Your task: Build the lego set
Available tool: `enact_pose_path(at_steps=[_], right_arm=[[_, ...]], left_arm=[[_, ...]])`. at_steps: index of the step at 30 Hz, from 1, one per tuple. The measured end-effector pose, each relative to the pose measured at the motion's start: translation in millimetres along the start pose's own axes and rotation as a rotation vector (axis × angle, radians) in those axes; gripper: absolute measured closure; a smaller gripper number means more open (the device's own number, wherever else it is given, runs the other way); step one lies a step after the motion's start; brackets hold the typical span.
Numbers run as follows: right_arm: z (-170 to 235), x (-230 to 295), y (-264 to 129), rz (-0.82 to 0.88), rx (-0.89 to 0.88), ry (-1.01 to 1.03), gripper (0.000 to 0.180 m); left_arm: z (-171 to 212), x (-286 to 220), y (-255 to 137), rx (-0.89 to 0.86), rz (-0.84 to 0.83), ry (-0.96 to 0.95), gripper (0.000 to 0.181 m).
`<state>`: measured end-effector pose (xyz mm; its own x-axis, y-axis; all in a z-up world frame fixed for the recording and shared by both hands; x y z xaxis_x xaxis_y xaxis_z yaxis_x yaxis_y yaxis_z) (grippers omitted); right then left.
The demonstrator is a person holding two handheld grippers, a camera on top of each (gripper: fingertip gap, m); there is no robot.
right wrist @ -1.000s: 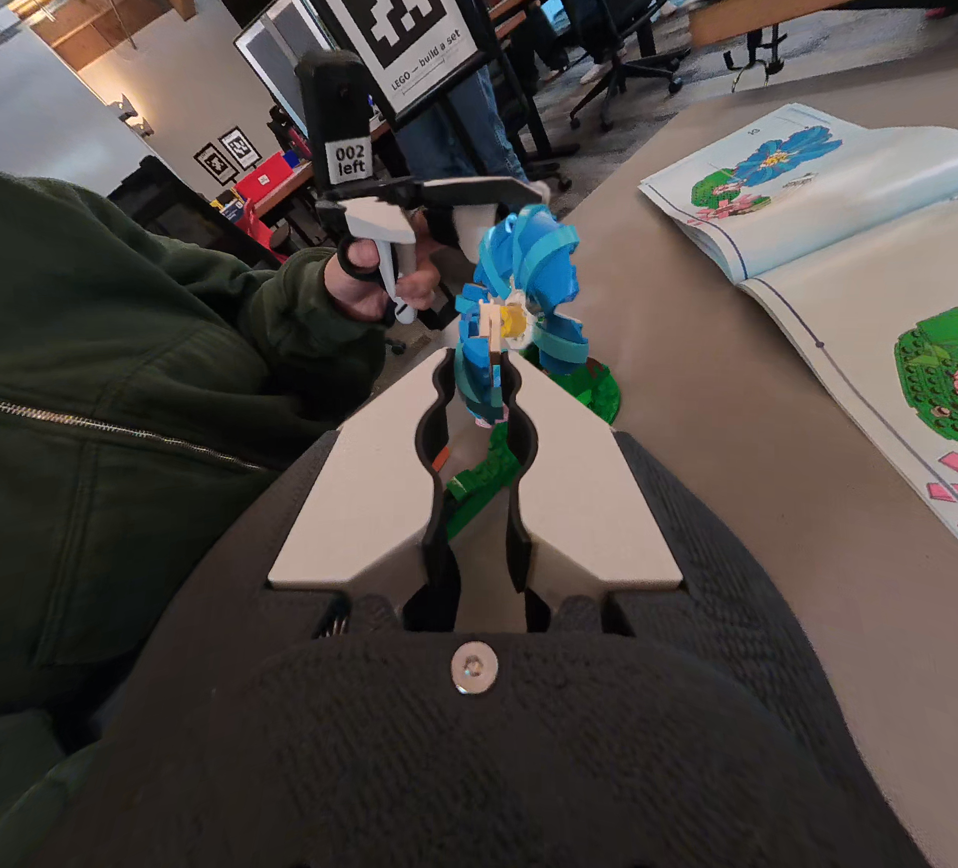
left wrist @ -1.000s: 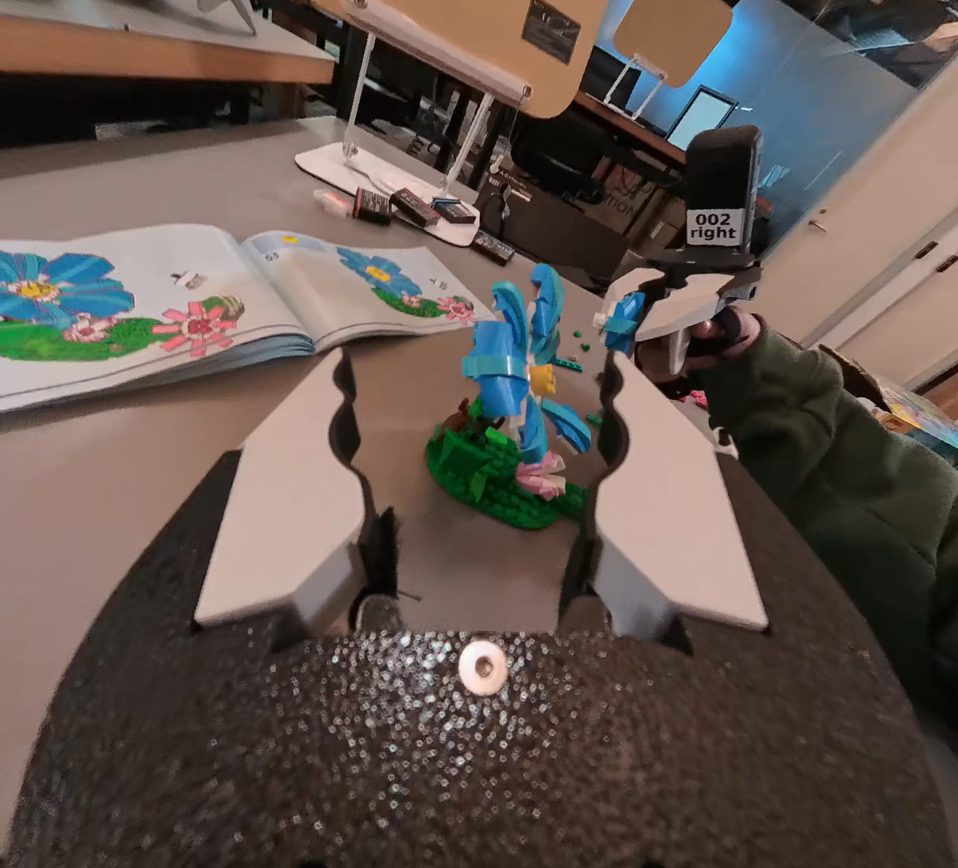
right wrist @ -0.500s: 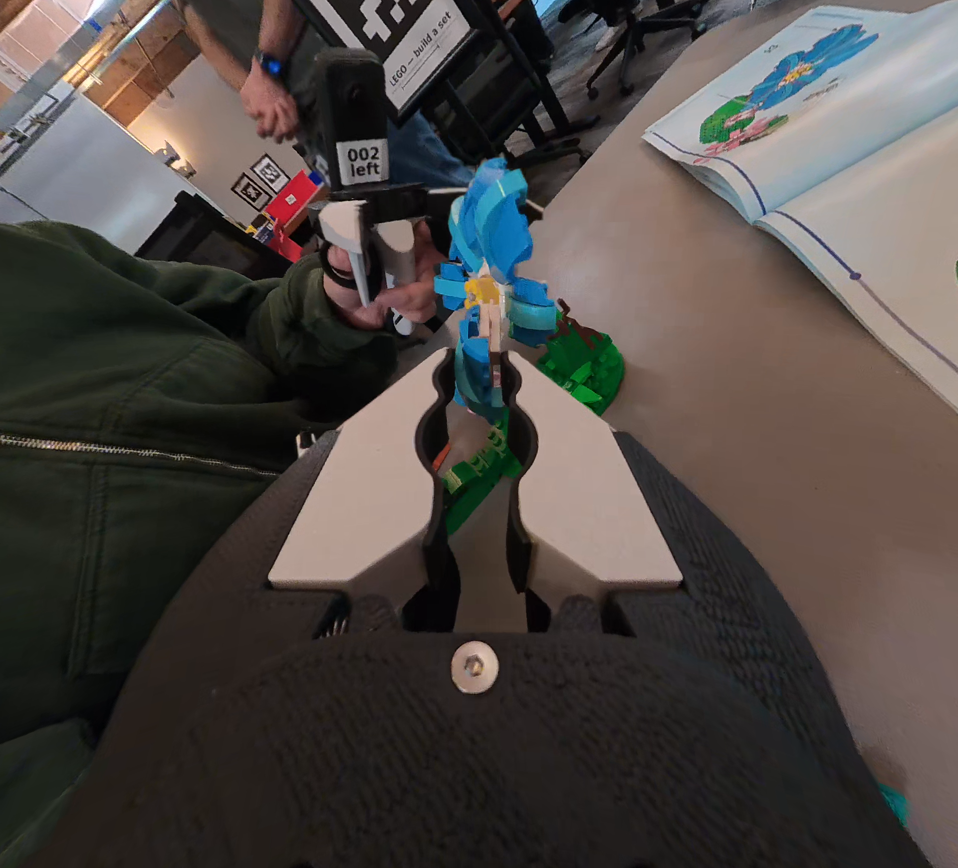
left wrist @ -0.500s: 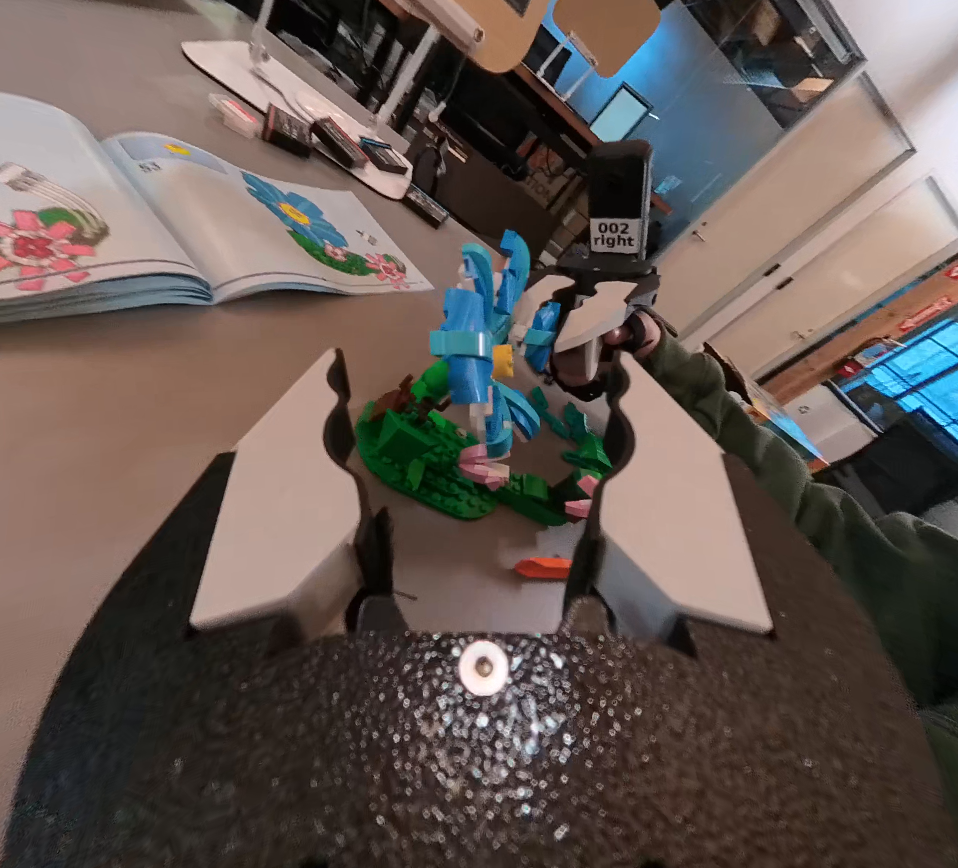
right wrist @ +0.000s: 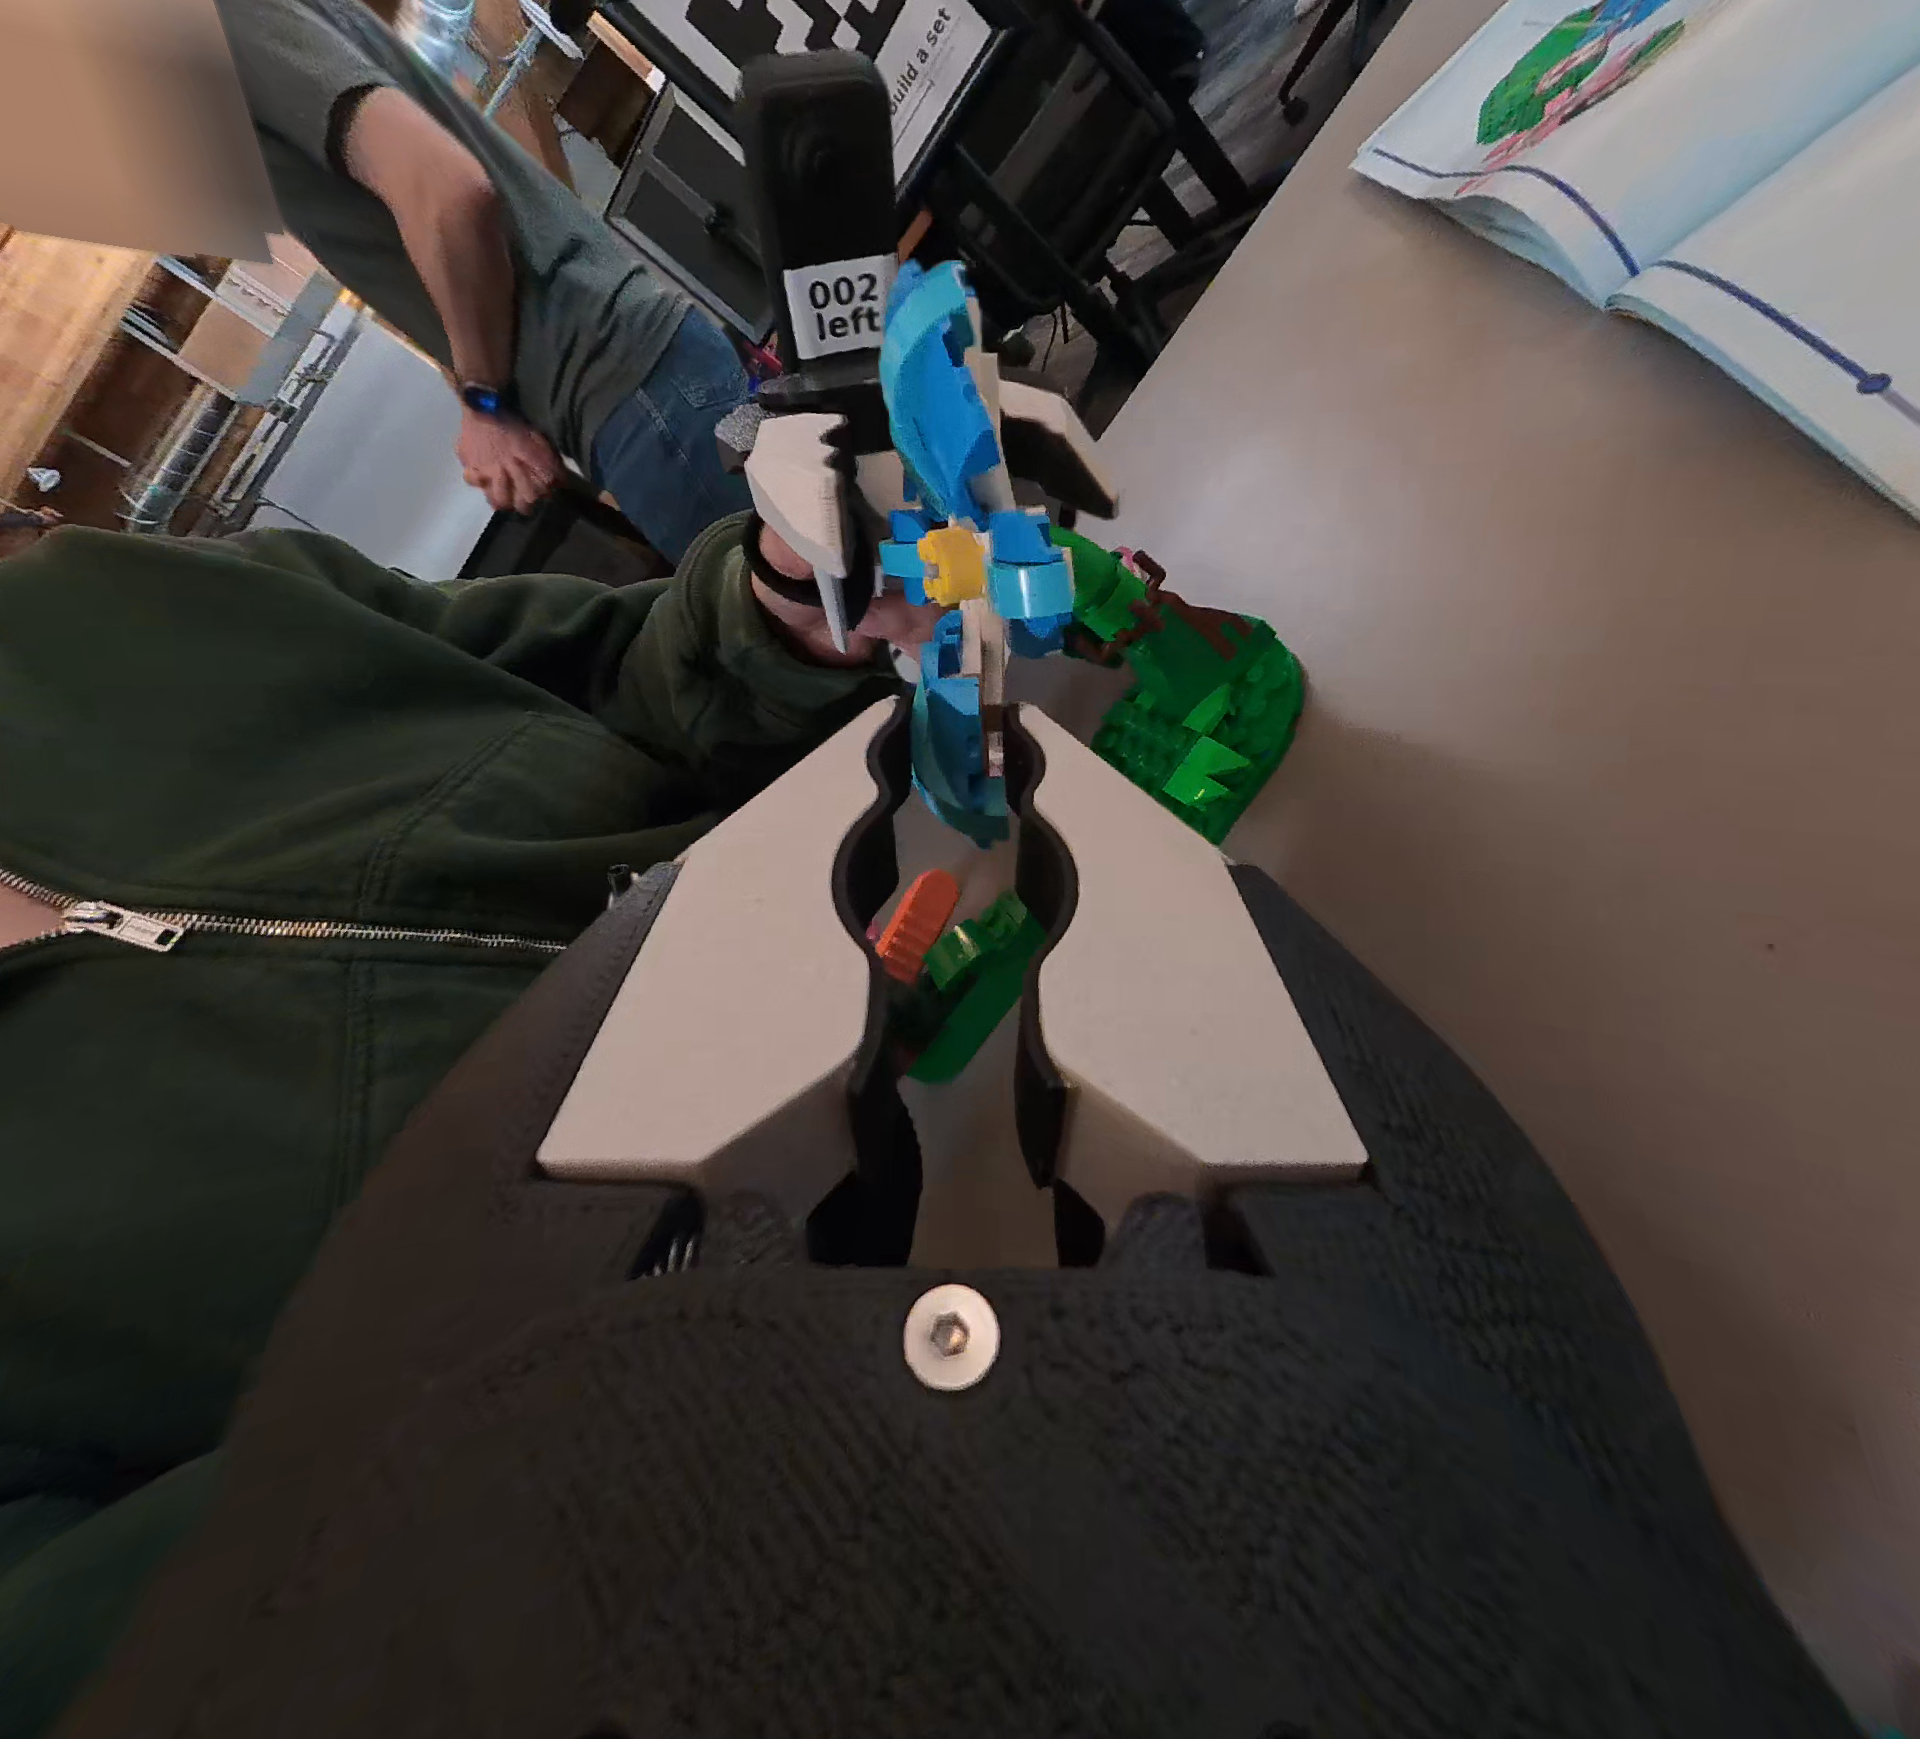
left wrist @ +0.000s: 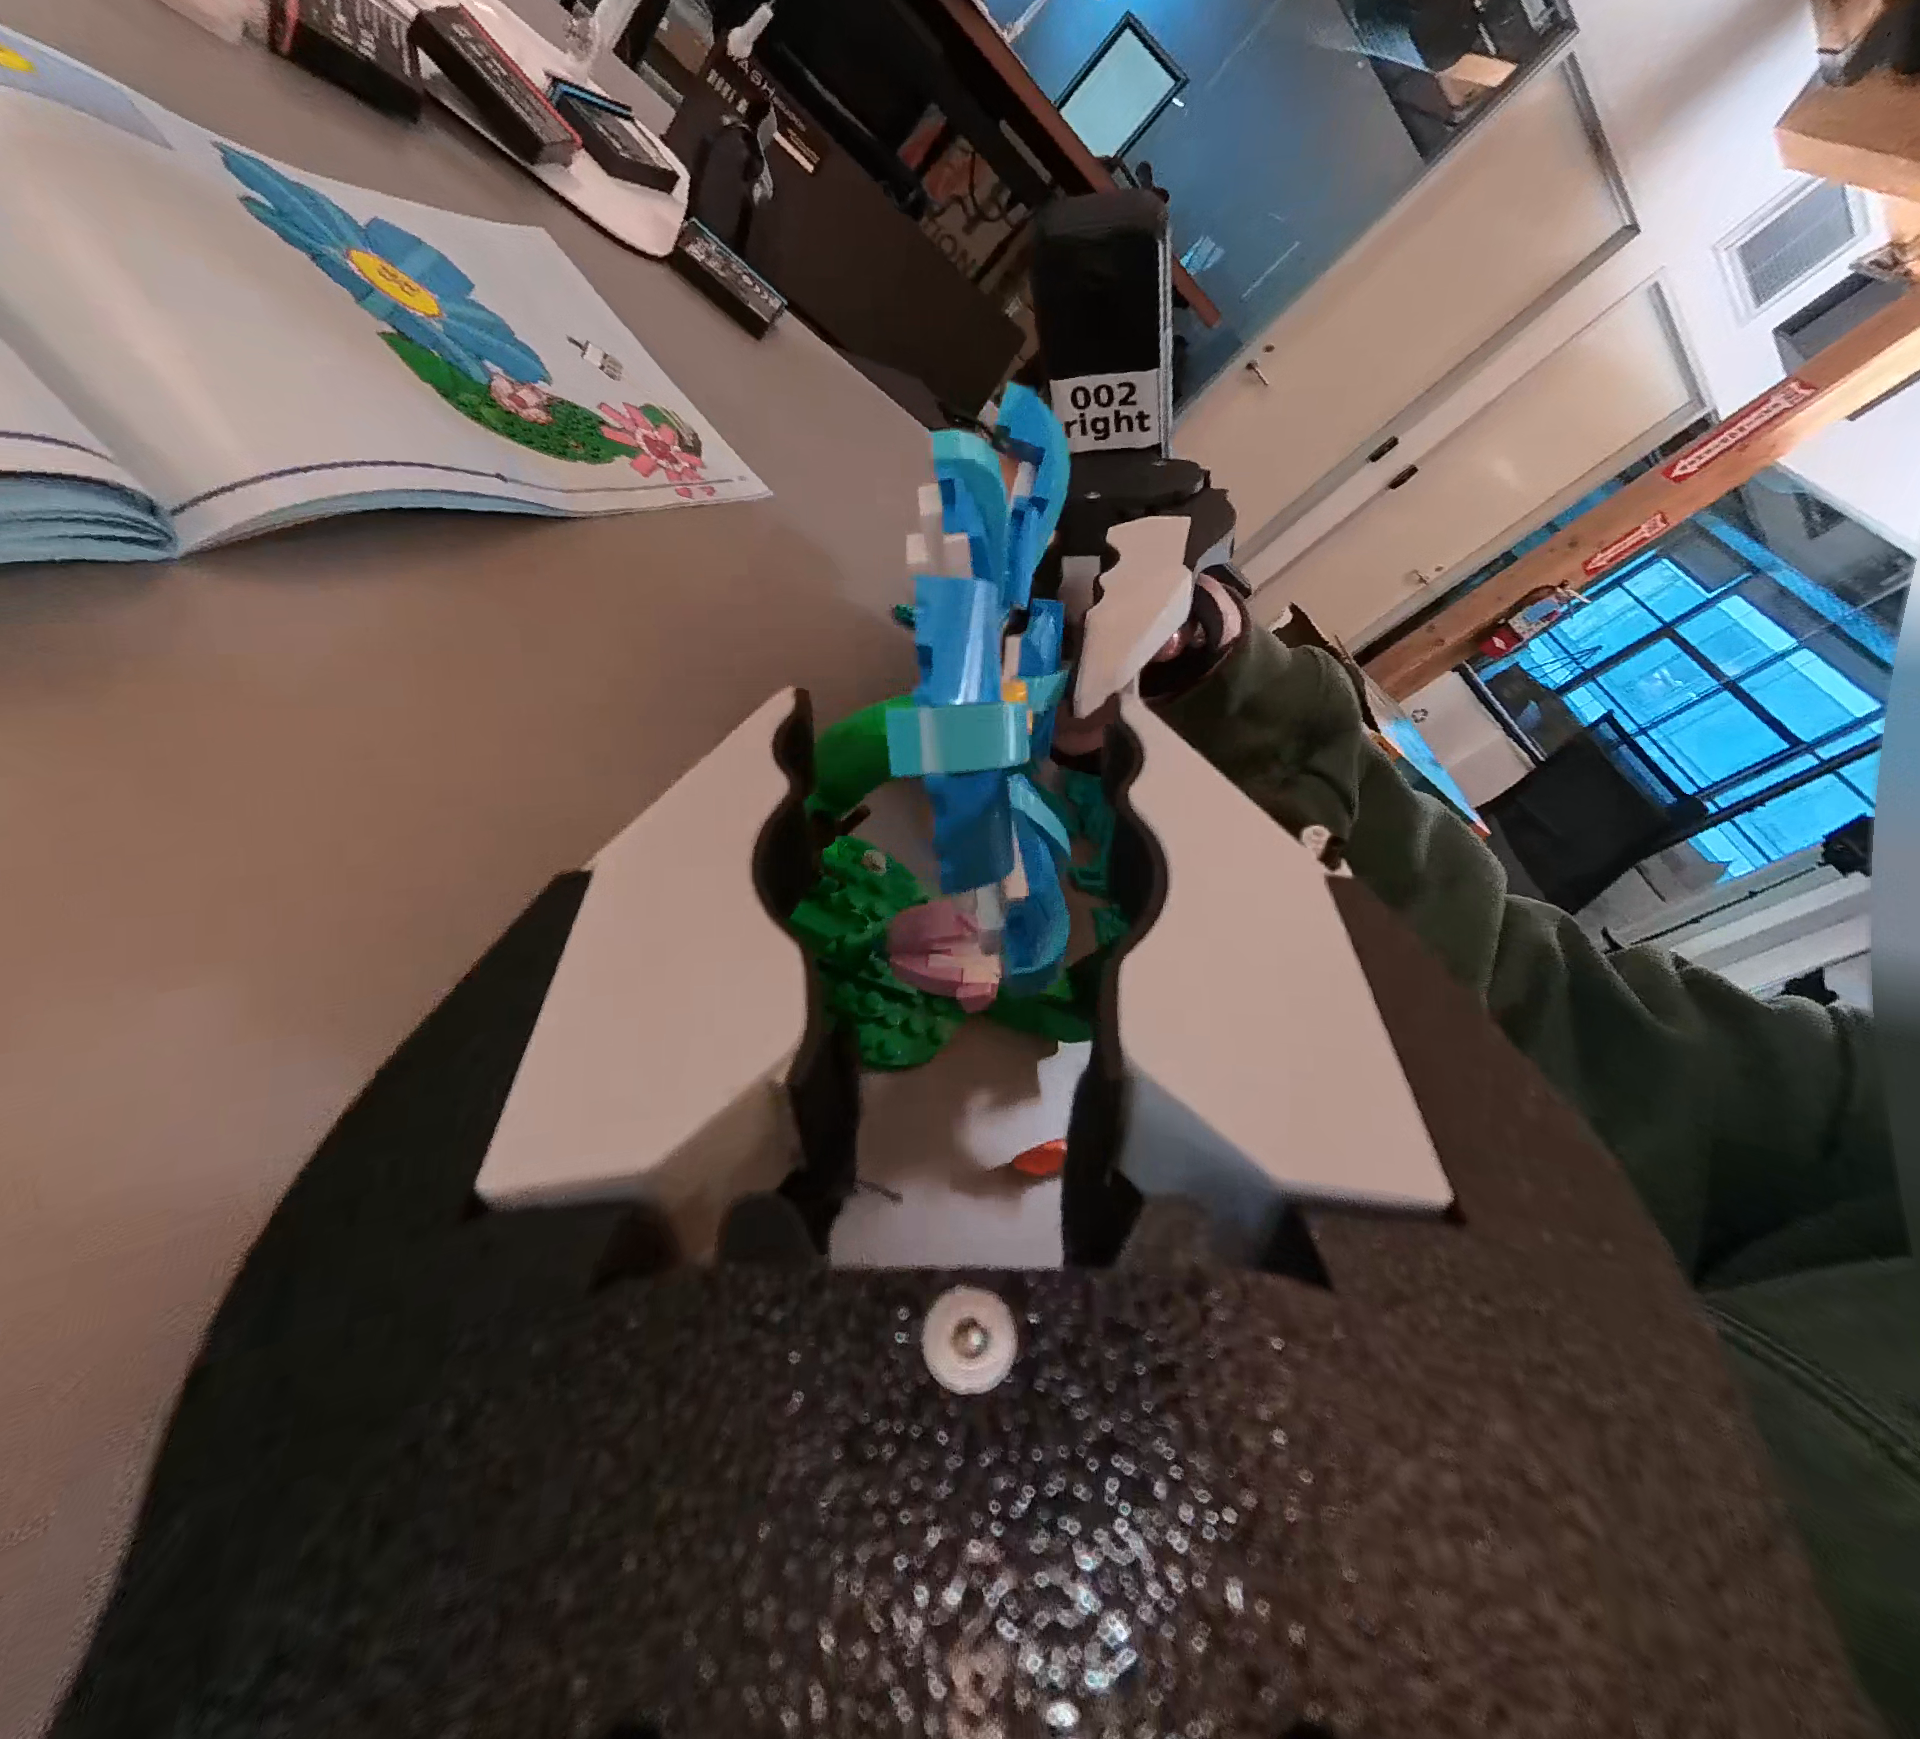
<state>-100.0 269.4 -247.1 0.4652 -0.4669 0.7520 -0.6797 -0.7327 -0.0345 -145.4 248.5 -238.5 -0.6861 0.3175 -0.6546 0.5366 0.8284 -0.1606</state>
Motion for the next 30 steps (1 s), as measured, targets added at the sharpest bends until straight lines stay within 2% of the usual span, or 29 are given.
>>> enact_pose_path(at_steps=[7, 15, 19, 22, 30], right_arm=[[2.7, -2.9, 7.3, -0.020, 0.005, 0.037, 0.164], [3.5, -5.2, 8.9, -0.040, -0.011, 0.057, 0.165], [3.3, -4.4, 9.5, -0.054, -0.017, 0.063, 0.164], [2.8, -4.9, 9.2, -0.054, -0.020, 0.065, 0.165], [1.3, -3.6, 11.4, -0.075, -0.032, 0.073, 0.164]], left_arm=[[1.0, 3.4, 2.6, -0.001, 0.016, -0.017, 0.146], [1.3, 2.5, 1.5, 0.027, 0.040, -0.011, 0.144], [5.3, 1.2, 2.7, 0.057, 0.050, -0.019, 0.131], [5.7, 0.8, 3.8, 0.064, 0.045, -0.011, 0.128], [0.7, 5.8, 2.6, 0.035, 0.040, -0.038, 0.146]])
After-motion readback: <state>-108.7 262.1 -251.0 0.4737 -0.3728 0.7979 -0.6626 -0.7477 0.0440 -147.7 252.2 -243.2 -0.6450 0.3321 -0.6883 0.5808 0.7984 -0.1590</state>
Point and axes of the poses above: each gripper's, where its closed fingertips meet, y out along the fingers, z out of its underside, x = y × z across the jaws, the point moved 1 cm from there along -y, back along the fingers, and after that the axes turned 4 degrees about -z, right-handed, at the moved point
